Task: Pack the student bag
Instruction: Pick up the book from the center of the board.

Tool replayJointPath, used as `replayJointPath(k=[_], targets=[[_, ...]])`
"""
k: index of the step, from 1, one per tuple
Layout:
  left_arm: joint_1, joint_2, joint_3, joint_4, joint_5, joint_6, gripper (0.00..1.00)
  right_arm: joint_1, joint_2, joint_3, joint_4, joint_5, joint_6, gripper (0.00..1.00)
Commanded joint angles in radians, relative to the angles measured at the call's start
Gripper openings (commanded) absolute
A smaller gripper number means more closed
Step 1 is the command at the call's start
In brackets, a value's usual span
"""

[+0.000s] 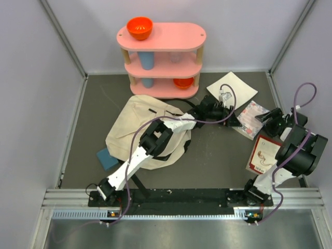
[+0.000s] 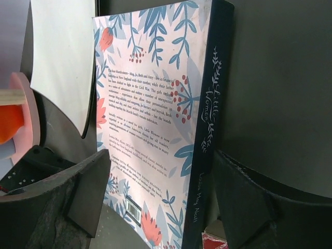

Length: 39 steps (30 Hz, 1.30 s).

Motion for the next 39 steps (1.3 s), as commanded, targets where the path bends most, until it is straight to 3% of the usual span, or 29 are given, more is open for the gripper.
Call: replayJointPath(k=[1, 6, 11, 16, 17, 18, 23, 30, 33, 36, 39], targets=[[-0.015, 0.033, 0.086, -0.003, 0.063, -0.005, 0.97, 0.0, -0.005, -0.032, -0.032, -0.065, -0.032, 0.73], [-0.03, 0.049, 0.116, -0.02, 0.107, -0.006, 0.96, 0.0, 0.014, -0.032, 0.0, -0.116, -0.009, 0.73], [-0.04, 0.053, 0.11, -0.032, 0.147, -0.019, 0.88, 0.022, 0.037, -0.001, -0.035, -0.15, -0.044, 0.64], [-0.04, -0.003, 0.043, -0.035, 0.135, -0.005, 0.67, 0.083, 0.024, 0.033, -0.118, -0.124, -0.078, 0.49], [-0.038, -0.016, 0.032, -0.035, 0.129, -0.002, 0.56, 0.1, 0.017, 0.033, -0.118, -0.124, -0.076, 0.49], [-0.038, -0.028, 0.02, -0.038, 0.123, 0.004, 0.52, 0.106, 0.011, 0.033, -0.118, -0.127, -0.075, 0.39], [-0.038, -0.106, -0.049, -0.064, 0.094, 0.032, 0.46, 0.117, -0.047, 0.011, -0.075, -0.209, -0.035, 0.18], [-0.04, -0.122, -0.052, -0.055, 0.14, 0.015, 0.4, 0.151, -0.126, -0.021, -0.091, -0.269, -0.007, 0.31], [-0.038, -0.131, -0.081, -0.025, 0.155, 0.005, 0.38, 0.16, -0.143, -0.053, -0.113, -0.26, -0.012, 0.42], [-0.04, -0.142, -0.098, 0.0, 0.167, -0.011, 0.38, 0.163, -0.166, -0.077, -0.133, -0.251, -0.029, 0.45], [-0.04, -0.142, -0.098, 0.02, 0.167, -0.028, 0.37, 0.163, -0.184, -0.091, -0.156, -0.223, -0.044, 0.41]])
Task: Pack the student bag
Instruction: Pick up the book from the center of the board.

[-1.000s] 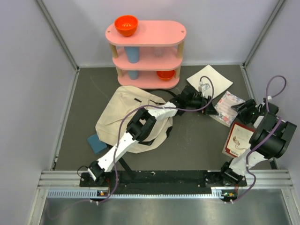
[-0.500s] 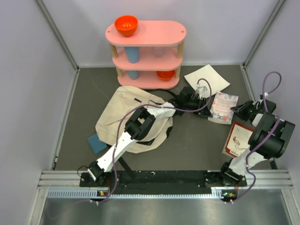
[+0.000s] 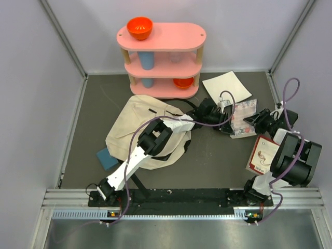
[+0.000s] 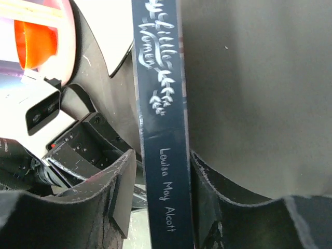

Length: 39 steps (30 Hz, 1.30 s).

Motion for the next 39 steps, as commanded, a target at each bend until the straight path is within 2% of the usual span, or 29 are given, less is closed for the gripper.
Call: replayJointPath(k=[1, 2, 5, 8, 11, 12, 14, 17, 18, 19, 22, 25, 31, 33, 37, 39], targets=[[-0.034, -0.094, 0.004, 0.133, 0.039, -0.028, 0.37, 0.026, -0.053, -0.03, -0.093, -0.052, -0.014, 0.35], [-0.035, -0.094, 0.004, 0.134, 0.042, -0.031, 0.36, 0.028, -0.065, -0.03, -0.105, -0.035, -0.019, 0.21], [-0.034, -0.114, -0.01, 0.133, 0.043, -0.027, 0.36, 0.028, -0.157, -0.038, -0.136, 0.023, -0.022, 0.0], [-0.034, -0.169, -0.062, 0.134, 0.025, -0.004, 0.44, 0.028, -0.25, -0.012, -0.228, 0.084, -0.028, 0.0], [-0.034, -0.275, -0.167, 0.139, -0.021, 0.033, 0.63, 0.028, -0.338, 0.017, -0.314, 0.127, -0.023, 0.0], [-0.032, -0.346, -0.248, 0.166, -0.035, 0.039, 0.7, 0.026, -0.404, 0.014, -0.323, 0.132, -0.005, 0.0], [-0.025, -0.425, -0.34, 0.206, -0.066, 0.038, 0.78, 0.026, -0.467, 0.008, -0.344, 0.117, 0.015, 0.0], [0.011, -0.592, -0.602, 0.333, -0.101, -0.013, 0.86, 0.026, -0.576, 0.005, -0.375, 0.073, 0.041, 0.0], [0.024, -0.667, -0.653, 0.437, -0.104, -0.037, 0.88, 0.028, -0.604, 0.005, -0.377, 0.005, 0.053, 0.0], [0.056, -0.701, -0.699, 0.473, -0.102, -0.063, 0.91, 0.028, -0.613, 0.008, -0.377, -0.032, 0.057, 0.0], [0.127, -0.81, -0.825, 0.582, -0.081, -0.16, 0.94, 0.031, -0.641, 0.008, -0.342, -0.191, 0.102, 0.0], [0.172, -0.89, -0.878, 0.547, -0.073, -0.145, 0.96, 0.063, -0.679, -0.003, -0.245, -0.288, 0.19, 0.0], [0.179, -0.976, -0.916, 0.503, -0.135, -0.125, 0.98, 0.257, -0.696, 0.051, -0.202, -0.271, 0.241, 0.0], [0.184, -0.987, -0.919, 0.501, -0.129, -0.131, 0.99, 0.291, -0.696, 0.04, -0.145, -0.274, 0.302, 0.0], [0.189, -1.013, -0.965, 0.535, -0.153, -0.165, 0.99, 0.342, -0.723, -0.016, 0.087, -0.256, 0.429, 0.0], [0.195, -1.036, -0.997, 0.524, -0.176, -0.165, 0.99, 0.357, -0.742, -0.044, 0.129, -0.242, 0.474, 0.0]])
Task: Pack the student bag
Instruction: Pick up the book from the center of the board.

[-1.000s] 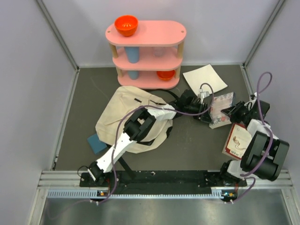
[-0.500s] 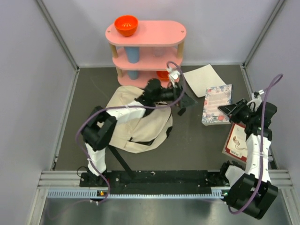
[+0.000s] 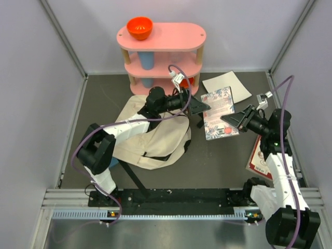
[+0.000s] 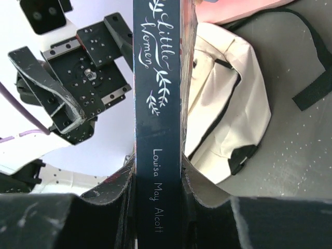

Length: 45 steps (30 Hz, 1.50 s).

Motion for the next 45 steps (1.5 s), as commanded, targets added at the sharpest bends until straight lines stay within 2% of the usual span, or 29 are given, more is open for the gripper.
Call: replayJointPath(k=[1, 5, 9, 12, 20, 24, 25, 29, 32, 33, 36, 37, 39, 40, 41, 43, 44, 45], targets=[[0.015, -0.089, -0.078, 0.038, -0.052, -0.014, 0.99, 0.029, -0.067, -0.008, 0.268, -0.006, 0.14, 0.0], [0.021, -0.14, -0.099, -0.028, -0.086, 0.038, 0.99, 0.032, -0.092, -0.014, 0.258, 0.019, 0.13, 0.0], [0.019, -0.124, -0.083, -0.019, -0.063, 0.01, 0.99, 0.044, -0.087, -0.037, 0.391, -0.013, 0.212, 0.0], [0.018, -0.114, -0.079, 0.013, -0.05, -0.014, 0.99, 0.063, -0.085, -0.047, 0.427, -0.025, 0.247, 0.0], [0.019, -0.075, -0.062, 0.285, 0.072, -0.109, 0.99, 0.084, -0.04, -0.079, 0.52, -0.098, 0.288, 0.0], [0.019, -0.052, -0.062, 0.377, 0.114, -0.168, 0.98, 0.089, 0.02, -0.099, 0.686, -0.156, 0.368, 0.0], [0.019, -0.043, -0.062, 0.385, 0.12, -0.175, 0.98, 0.09, 0.029, -0.111, 0.774, -0.167, 0.411, 0.0], [0.019, -0.028, -0.062, 0.42, 0.143, -0.195, 0.96, 0.118, 0.114, -0.1, 0.84, -0.213, 0.434, 0.0], [0.019, -0.026, -0.063, 0.437, 0.145, -0.208, 0.88, 0.126, 0.146, -0.082, 0.835, -0.223, 0.417, 0.0], [0.019, -0.025, -0.057, 0.434, 0.149, -0.208, 0.75, 0.126, 0.152, -0.077, 0.826, -0.222, 0.408, 0.0], [0.024, -0.032, -0.057, 0.419, 0.146, -0.205, 0.5, 0.126, 0.149, -0.045, 0.699, -0.213, 0.329, 0.0], [0.028, -0.035, -0.06, 0.417, 0.145, -0.205, 0.26, 0.126, 0.145, -0.035, 0.639, -0.188, 0.263, 0.01], [0.035, -0.051, -0.063, 0.39, 0.126, -0.198, 0.05, 0.127, 0.128, 0.007, 0.425, -0.145, 0.178, 0.18], [0.044, -0.058, -0.068, 0.347, 0.116, -0.191, 0.0, 0.126, 0.12, 0.015, 0.377, -0.104, 0.117, 0.24], [0.05, -0.068, -0.076, 0.339, 0.103, -0.183, 0.0, 0.126, 0.113, 0.018, 0.331, -0.087, 0.106, 0.41], [0.077, -0.11, -0.131, 0.334, 0.029, -0.188, 0.0, 0.126, 0.062, 0.012, 0.262, 0.02, 0.08, 0.66], [0.09, -0.129, -0.152, 0.331, 0.004, -0.194, 0.0, 0.126, 0.041, 0.002, 0.231, 0.065, 0.075, 0.77], [0.113, -0.164, -0.196, 0.331, -0.027, -0.197, 0.0, 0.126, 0.008, -0.026, 0.187, 0.156, 0.078, 0.82]])
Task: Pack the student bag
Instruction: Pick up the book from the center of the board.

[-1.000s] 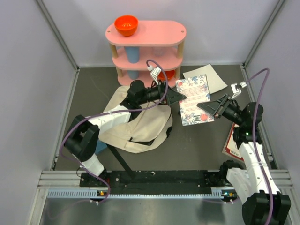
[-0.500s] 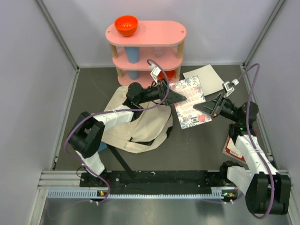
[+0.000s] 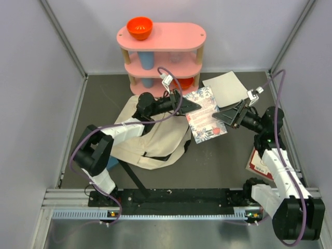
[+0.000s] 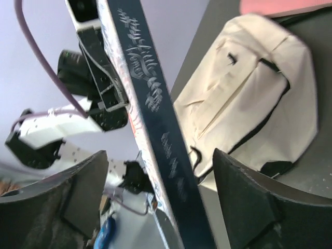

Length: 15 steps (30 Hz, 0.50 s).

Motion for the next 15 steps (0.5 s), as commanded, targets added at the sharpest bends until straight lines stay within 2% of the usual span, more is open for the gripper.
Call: replayJointPath(k=[1, 4, 8, 12, 15], targets=[[0.072, -0.14, -0.093, 0.059, -0.147, 0.0, 0.0, 0.006, -0.161, -0.008, -0.22, 0.293, -0.095, 0.87], [0.106, -0.192, -0.148, 0.108, -0.203, -0.038, 0.0, 0.049, -0.264, -0.079, -0.263, 0.408, -0.081, 0.98], [0.112, -0.233, -0.194, 0.15, -0.269, -0.069, 0.0, 0.121, -0.307, -0.143, -0.269, 0.49, -0.066, 0.99], [0.112, -0.235, -0.188, 0.171, -0.286, -0.101, 0.0, 0.202, -0.3, -0.212, -0.123, 0.551, 0.006, 0.99], [0.11, -0.235, -0.188, 0.167, -0.288, -0.106, 0.0, 0.23, -0.246, -0.27, 0.138, 0.54, 0.105, 0.99]])
